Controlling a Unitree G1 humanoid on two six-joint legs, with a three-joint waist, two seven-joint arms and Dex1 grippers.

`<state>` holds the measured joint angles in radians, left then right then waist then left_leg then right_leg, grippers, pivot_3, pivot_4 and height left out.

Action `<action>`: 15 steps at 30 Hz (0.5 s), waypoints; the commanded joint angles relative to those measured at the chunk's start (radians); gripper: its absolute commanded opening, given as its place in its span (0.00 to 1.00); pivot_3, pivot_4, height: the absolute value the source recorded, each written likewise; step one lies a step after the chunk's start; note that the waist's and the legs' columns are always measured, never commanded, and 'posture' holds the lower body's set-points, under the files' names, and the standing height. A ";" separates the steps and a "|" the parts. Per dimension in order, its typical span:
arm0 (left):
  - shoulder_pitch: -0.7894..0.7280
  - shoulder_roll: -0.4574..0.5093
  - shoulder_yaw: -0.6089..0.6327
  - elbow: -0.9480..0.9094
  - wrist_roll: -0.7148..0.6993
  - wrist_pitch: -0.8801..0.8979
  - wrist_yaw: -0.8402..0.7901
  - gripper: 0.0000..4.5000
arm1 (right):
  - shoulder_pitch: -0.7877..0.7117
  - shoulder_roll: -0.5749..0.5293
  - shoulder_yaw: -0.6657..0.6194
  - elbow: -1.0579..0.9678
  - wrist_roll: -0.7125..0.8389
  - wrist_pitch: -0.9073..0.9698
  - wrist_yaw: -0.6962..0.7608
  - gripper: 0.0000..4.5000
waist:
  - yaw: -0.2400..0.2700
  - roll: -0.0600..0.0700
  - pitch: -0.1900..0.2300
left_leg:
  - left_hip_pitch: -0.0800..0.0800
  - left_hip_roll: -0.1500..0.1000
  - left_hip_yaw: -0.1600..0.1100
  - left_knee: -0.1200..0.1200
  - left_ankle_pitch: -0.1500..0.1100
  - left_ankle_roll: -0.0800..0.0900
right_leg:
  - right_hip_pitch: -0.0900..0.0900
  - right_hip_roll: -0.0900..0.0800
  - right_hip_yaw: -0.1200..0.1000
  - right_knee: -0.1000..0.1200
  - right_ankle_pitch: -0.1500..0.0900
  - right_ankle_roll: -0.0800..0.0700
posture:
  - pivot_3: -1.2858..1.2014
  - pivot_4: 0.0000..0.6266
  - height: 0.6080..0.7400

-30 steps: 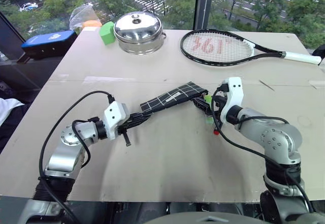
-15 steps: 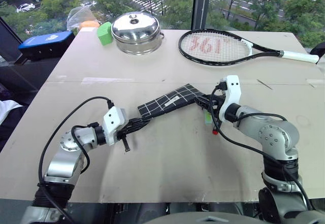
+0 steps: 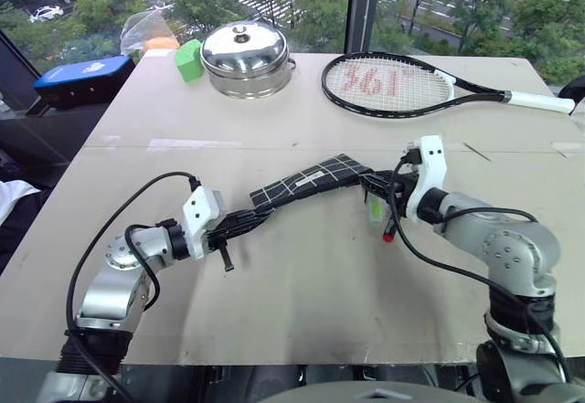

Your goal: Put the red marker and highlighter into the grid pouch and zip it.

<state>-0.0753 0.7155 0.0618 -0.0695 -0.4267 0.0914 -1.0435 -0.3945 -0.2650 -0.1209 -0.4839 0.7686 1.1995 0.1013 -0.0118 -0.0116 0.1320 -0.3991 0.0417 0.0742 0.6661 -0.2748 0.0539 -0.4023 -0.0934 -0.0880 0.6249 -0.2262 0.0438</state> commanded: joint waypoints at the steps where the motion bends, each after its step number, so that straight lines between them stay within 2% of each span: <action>1: -0.011 0.002 0.028 -0.046 -0.033 0.025 -0.007 0.00 | 0.019 -0.026 -0.029 -0.074 0.045 0.038 0.013 0.44 | 0.000 0.000 0.000 | 0.000 0.000 0.000 0.000 0.000 0.000 | 0.000 0.000 0.000 0.000 0.000 0.000 | 0.52 0.24 1.00; 15: -0.033 0.002 0.022 -0.053 -0.040 0.058 -0.035 0.00 | 0.001 0.040 0.022 -0.010 -0.017 -0.003 -0.012 0.44 | 0.000 0.000 0.000 | 0.000 0.000 0.000 0.000 0.000 0.000 | 0.000 0.000 0.000 0.000 0.000 0.000 | 0.52 0.24 1.00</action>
<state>-0.0959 0.7153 0.0675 -0.0783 -0.4534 0.1520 -1.0692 -0.3702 -0.2289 -0.1033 -0.4870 0.7592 1.2280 0.0882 -0.0116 -0.0113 0.1322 -0.3992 0.0417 0.0743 0.6659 -0.2749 0.0539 -0.4026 -0.0933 -0.0879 0.6248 -0.2263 0.0435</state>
